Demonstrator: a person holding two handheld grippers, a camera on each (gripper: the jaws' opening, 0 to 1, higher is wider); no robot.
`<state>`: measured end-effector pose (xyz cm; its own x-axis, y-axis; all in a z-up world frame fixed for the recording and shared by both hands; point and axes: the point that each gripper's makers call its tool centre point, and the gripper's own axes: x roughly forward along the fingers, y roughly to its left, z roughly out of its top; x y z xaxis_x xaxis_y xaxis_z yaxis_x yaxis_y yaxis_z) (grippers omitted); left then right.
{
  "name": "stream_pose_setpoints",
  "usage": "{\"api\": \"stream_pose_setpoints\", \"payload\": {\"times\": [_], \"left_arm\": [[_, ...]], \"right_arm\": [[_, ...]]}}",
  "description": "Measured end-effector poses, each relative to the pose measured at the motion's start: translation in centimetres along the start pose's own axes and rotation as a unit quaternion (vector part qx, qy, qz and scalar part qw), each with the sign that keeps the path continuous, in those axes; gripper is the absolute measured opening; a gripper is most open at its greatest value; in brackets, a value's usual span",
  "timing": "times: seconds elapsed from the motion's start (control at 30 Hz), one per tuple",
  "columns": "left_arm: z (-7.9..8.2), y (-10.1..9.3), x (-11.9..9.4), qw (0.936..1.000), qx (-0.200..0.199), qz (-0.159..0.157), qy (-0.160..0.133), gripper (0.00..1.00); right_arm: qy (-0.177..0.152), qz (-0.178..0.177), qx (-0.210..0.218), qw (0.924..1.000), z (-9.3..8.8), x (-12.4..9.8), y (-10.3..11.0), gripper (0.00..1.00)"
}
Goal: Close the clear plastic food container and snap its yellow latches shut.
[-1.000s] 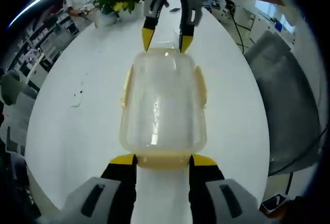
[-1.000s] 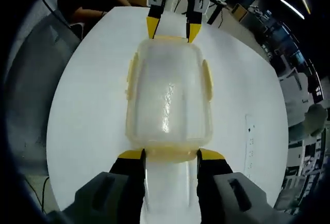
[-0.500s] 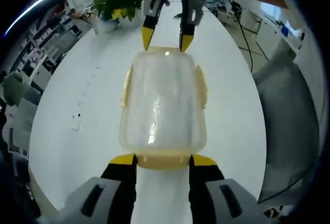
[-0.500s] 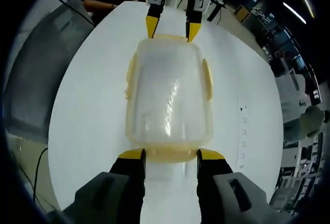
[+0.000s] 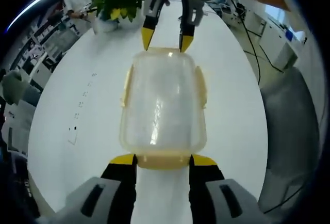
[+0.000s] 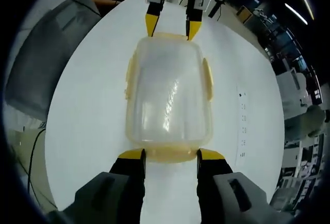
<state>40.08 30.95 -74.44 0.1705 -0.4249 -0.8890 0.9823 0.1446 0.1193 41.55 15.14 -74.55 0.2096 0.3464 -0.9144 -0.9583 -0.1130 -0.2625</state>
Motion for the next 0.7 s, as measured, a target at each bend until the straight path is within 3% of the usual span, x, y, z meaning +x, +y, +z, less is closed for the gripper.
{"api": "stream_pose_setpoints", "payload": {"times": [0.3,0.7], "left_arm": [[2.3,0.2,2.9,0.9999,0.002,-0.005,0.011,0.35],[3.5,0.5,5.6,0.9995,0.002,-0.021,0.026,0.35]], "right_arm": [[0.003,0.007,0.006,1.0,-3.4,0.2,0.0,0.36],[0.007,0.025,0.018,0.9995,-6.4,1.9,0.3,0.36]]}}
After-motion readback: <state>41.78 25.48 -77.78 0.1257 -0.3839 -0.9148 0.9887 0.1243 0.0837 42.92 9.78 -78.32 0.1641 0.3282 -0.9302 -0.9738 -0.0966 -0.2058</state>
